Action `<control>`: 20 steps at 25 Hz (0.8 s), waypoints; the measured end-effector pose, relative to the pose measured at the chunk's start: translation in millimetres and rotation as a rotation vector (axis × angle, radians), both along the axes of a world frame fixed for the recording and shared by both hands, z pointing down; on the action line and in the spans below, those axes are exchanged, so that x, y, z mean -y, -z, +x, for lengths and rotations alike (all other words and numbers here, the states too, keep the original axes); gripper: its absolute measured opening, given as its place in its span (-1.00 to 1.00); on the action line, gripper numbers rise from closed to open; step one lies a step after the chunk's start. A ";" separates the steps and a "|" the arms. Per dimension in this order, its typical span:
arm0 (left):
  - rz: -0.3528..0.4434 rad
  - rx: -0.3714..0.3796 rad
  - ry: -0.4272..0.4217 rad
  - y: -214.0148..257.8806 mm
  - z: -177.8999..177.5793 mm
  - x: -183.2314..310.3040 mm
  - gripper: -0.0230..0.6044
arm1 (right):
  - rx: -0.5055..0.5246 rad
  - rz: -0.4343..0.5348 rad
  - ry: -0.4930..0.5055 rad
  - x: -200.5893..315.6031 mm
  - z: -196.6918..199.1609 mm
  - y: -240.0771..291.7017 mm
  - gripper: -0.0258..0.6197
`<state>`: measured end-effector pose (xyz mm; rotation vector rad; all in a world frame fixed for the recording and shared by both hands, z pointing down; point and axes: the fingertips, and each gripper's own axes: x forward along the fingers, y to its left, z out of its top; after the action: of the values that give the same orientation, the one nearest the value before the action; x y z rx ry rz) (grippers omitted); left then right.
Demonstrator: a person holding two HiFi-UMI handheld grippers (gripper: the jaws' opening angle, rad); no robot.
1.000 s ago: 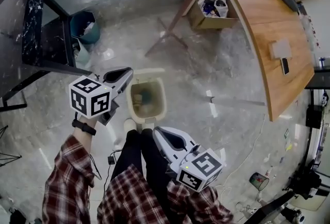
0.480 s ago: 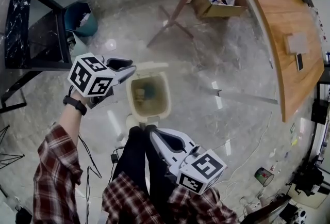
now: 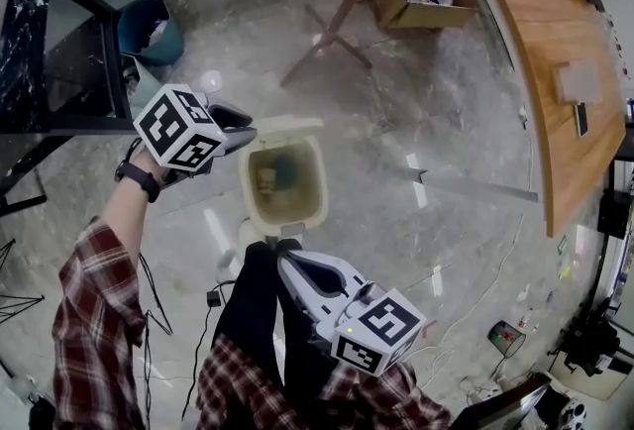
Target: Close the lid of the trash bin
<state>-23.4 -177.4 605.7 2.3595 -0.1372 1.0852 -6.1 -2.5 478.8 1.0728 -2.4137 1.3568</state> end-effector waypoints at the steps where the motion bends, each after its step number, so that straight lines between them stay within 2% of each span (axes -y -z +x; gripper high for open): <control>1: 0.000 0.008 -0.016 -3.1 0.5 -1.4 -0.71 | 0.001 -0.002 -0.006 -1.1 1.0 -1.8 -0.88; 13: -0.057 -0.044 -0.026 -6.3 5.8 -24.9 -0.71 | 0.015 -0.034 -0.018 -19.3 6.6 -20.9 -0.88; 20: -0.156 -0.040 -0.144 -20.6 13.4 -90.6 -0.71 | 0.017 -0.025 -0.008 -20.3 5.1 -18.6 -0.88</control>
<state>-10.0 -86.8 626.3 2.2767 0.1291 1.0731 -1.0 17.9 497.4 1.0700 -2.4002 1.4002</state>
